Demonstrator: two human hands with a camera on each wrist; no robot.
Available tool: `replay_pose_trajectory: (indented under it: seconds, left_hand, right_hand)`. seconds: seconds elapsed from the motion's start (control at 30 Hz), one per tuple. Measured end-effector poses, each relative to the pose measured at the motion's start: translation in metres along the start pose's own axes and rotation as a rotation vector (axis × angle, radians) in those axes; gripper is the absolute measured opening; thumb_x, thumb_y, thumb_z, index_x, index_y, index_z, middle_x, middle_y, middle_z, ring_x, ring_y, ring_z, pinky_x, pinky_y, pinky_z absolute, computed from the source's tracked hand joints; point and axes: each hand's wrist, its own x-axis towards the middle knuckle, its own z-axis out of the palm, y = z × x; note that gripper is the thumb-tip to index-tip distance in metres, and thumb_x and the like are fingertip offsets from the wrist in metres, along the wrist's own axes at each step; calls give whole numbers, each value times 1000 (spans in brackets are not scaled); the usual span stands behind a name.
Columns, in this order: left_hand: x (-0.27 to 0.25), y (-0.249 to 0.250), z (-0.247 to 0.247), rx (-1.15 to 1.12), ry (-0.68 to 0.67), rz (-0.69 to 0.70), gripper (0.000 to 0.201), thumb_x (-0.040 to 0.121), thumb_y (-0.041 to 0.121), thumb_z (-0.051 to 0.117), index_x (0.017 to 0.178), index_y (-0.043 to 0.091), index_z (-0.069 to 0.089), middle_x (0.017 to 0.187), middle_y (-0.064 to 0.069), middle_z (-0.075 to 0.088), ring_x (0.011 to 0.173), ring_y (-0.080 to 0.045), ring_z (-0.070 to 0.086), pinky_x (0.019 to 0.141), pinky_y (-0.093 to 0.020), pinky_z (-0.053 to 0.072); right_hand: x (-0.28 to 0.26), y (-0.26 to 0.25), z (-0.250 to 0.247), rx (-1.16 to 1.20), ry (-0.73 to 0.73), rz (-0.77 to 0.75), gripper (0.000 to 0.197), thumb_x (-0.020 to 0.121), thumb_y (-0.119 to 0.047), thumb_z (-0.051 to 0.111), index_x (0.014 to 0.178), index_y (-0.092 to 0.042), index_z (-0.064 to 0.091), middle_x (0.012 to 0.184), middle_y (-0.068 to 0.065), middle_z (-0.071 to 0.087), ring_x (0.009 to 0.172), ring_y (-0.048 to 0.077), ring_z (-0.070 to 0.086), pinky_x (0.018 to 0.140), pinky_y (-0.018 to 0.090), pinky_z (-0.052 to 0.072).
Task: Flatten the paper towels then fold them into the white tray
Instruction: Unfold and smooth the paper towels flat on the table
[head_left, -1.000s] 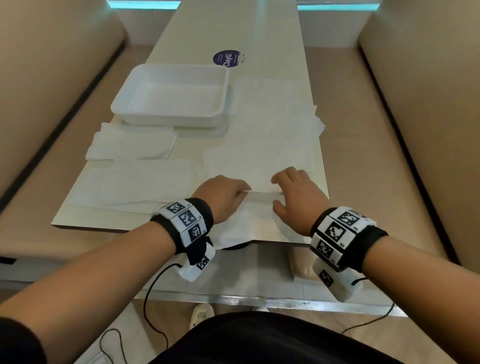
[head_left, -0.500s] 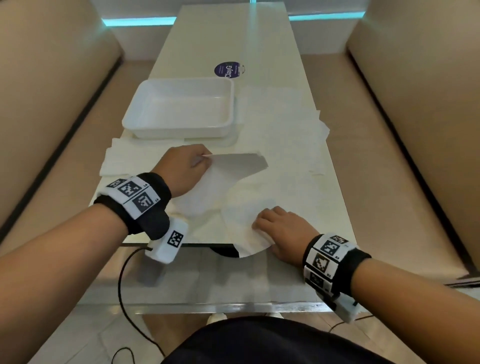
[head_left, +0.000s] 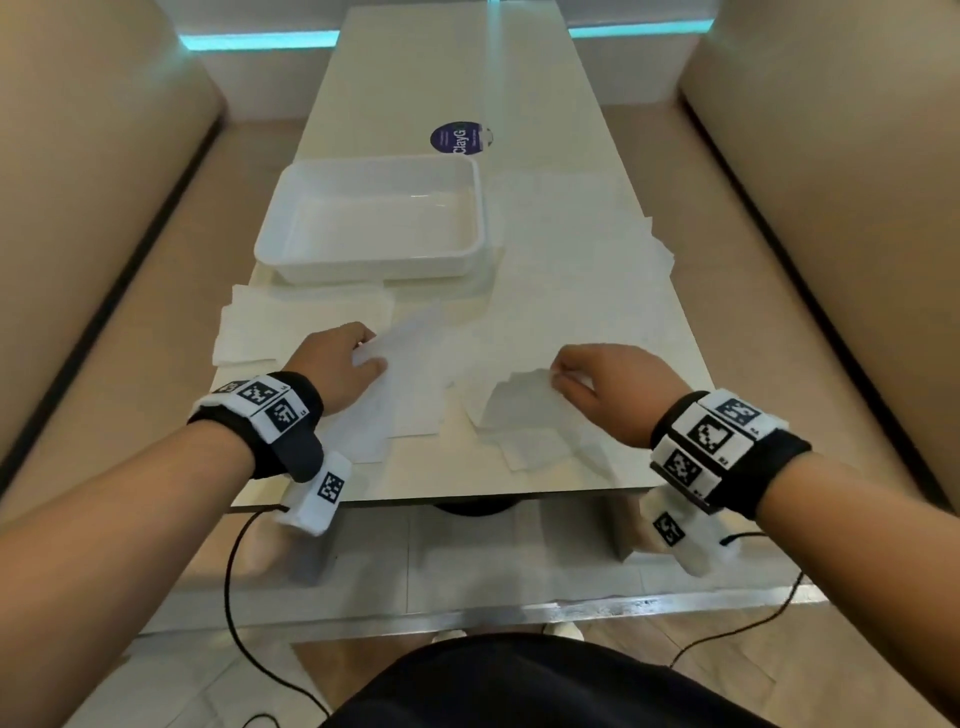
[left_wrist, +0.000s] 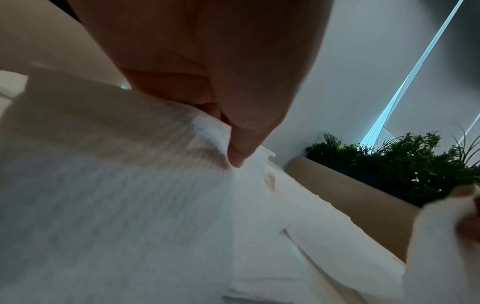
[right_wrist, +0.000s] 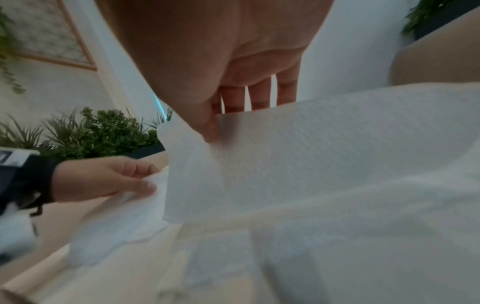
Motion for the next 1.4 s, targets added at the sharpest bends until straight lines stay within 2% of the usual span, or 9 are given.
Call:
replay_pose_trajectory:
  seconds: [0.23, 0.5, 0.63, 0.83, 0.97, 1.07, 1.2, 1.3, 1.4]
  left_hand:
    - [4, -6, 11, 52, 2, 0, 50, 93, 24, 58, 137, 15, 36, 127, -14, 56, 112, -32, 55, 90, -35, 41]
    - [9, -24, 14, 106, 15, -41, 49, 92, 27, 58, 135, 14, 38, 128, -13, 54, 113, -31, 54, 91, -37, 42]
    - [7, -22, 16, 122, 24, -24, 46, 92, 25, 55, 134, 16, 38, 124, -11, 56, 110, -30, 54, 90, -38, 45]
    - [-3, -5, 19, 256, 178, 113, 52, 89, 33, 58, 136, 17, 41, 132, -8, 44, 119, -29, 37, 97, -38, 34]
    - [-13, 21, 24, 158, 188, 232, 49, 89, 34, 58, 133, 17, 44, 128, -4, 47, 118, -24, 39, 98, -35, 35]
    - [-22, 37, 32, 80, 140, 385, 38, 90, 32, 59, 124, 17, 51, 120, 0, 50, 112, -20, 42, 91, -28, 35]
    - [-29, 54, 51, 46, -62, 525, 27, 91, 34, 60, 116, 24, 60, 114, 6, 55, 107, -15, 46, 90, -29, 39]
    - [-30, 63, 68, 123, -192, 539, 30, 90, 36, 61, 118, 25, 61, 122, 6, 54, 112, -15, 46, 94, -30, 39]
    - [-28, 66, 76, 187, -205, 529, 30, 90, 38, 59, 115, 22, 62, 125, 4, 53, 112, -17, 47, 94, -32, 41]
  right_hand:
    - [47, -4, 6, -171, -40, 58, 27, 98, -31, 41, 109, -21, 64, 108, 1, 61, 104, 24, 50, 85, 35, 42]
    - [78, -1, 18, -203, -53, 71, 25, 96, -29, 44, 109, -23, 64, 109, 1, 60, 109, 23, 47, 84, 32, 34]
    - [85, -8, 19, -153, -43, -3, 23, 95, -31, 48, 108, -24, 66, 109, 0, 61, 110, 22, 46, 88, 32, 33]
    - [91, -17, 20, -121, -94, -105, 22, 92, -32, 57, 110, -25, 66, 111, -1, 61, 113, 21, 46, 89, 31, 33]
    - [85, -13, 26, -134, -47, -82, 47, 84, -30, 67, 129, -27, 51, 128, -1, 50, 118, 21, 43, 95, 32, 35]
    - [74, -6, 22, -43, 6, -62, 41, 83, -27, 67, 121, -23, 53, 121, -1, 51, 112, 21, 46, 90, 32, 40]
    - [51, 14, 14, -84, -175, -124, 27, 84, -28, 65, 111, -28, 60, 111, -7, 58, 107, 15, 49, 89, 28, 41]
    - [36, 26, 15, -126, -278, -104, 32, 85, -27, 64, 116, -32, 61, 120, -8, 56, 112, 15, 47, 95, 32, 42]
    - [27, 35, 21, -91, -298, -87, 32, 86, -26, 62, 118, -30, 63, 133, -8, 52, 119, 15, 45, 100, 35, 41]
